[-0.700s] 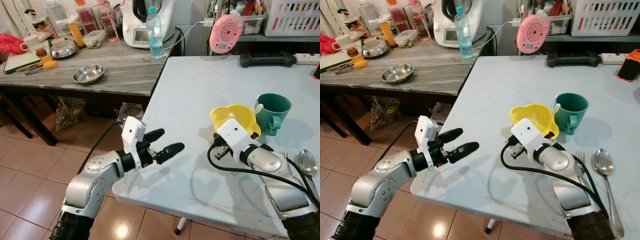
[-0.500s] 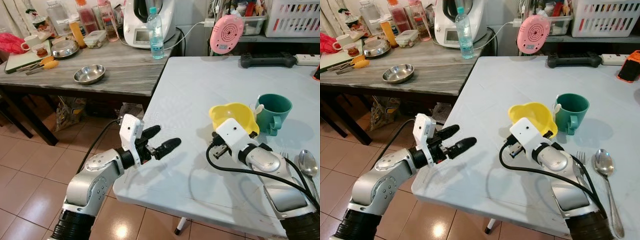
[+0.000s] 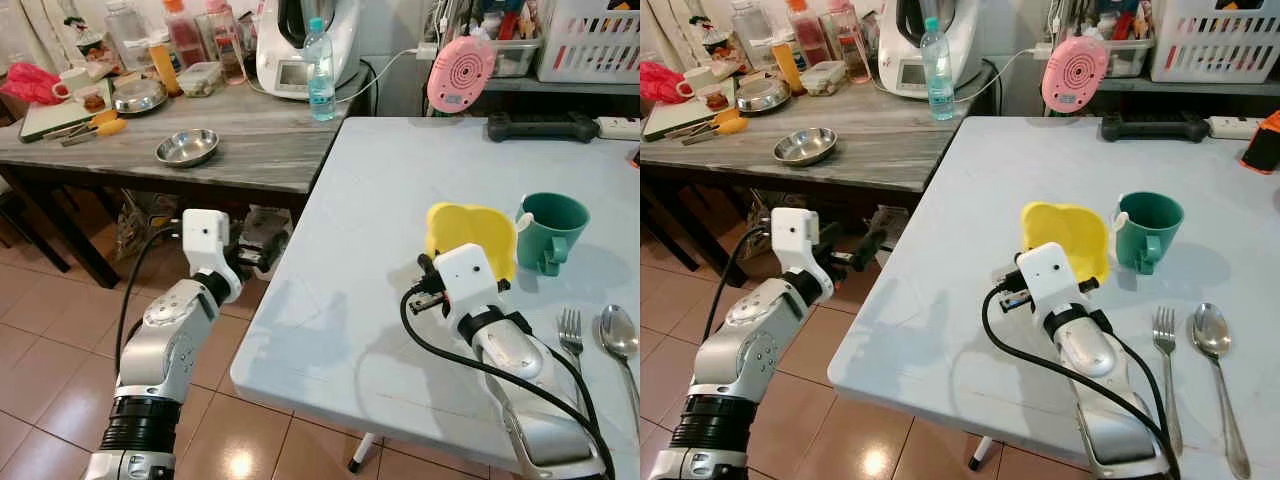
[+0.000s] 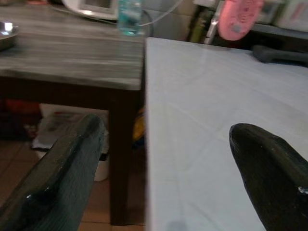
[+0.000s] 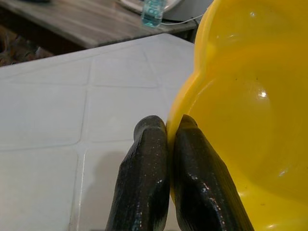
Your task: Setting the table
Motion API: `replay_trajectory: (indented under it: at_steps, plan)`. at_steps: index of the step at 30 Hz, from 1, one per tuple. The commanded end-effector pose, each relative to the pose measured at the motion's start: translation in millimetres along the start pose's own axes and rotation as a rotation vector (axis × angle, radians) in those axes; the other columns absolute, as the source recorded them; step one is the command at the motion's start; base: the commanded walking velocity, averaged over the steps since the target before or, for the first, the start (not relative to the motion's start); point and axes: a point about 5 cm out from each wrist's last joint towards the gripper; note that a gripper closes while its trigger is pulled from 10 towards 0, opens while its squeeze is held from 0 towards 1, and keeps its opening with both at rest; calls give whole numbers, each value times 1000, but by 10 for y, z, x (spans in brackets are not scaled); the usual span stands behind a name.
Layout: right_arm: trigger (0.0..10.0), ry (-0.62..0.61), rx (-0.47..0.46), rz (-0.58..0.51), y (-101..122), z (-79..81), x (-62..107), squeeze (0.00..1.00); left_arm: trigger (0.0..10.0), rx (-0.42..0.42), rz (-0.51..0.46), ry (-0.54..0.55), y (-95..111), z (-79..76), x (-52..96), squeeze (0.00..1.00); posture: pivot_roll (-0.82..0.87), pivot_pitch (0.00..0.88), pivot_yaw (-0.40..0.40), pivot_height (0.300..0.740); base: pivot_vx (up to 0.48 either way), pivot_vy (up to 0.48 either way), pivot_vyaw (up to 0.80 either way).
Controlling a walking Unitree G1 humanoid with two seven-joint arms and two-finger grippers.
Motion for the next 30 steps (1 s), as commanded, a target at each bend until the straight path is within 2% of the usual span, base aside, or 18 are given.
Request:
replay_trajectory:
  at_steps: [1,13,30]
  plan:
    - [10000,-29,-14,-23,72,-29,15,0,10000,-5,-5,61,8,107,19,0,-120,0,114,740,0,0,0]
    - [10000,-51,-37,-1,31,-18,82,0,10000,17,24,140,-214,191,63,0,-136,1,89,740,0,0,0]
    - [10000,-53,-47,3,41,7,78,0,10000,1,28,135,-217,212,25,0,-137,1,92,740,0,339,-564]
Point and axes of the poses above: a point about 5 cm out from each wrist's last joint towards the gripper, its own x axis pointing back from the gripper into the wrist, its own y axis along the axis of the wrist's last joint, z = x × y, and after that the axes turned 10 degrees about x, right-handed
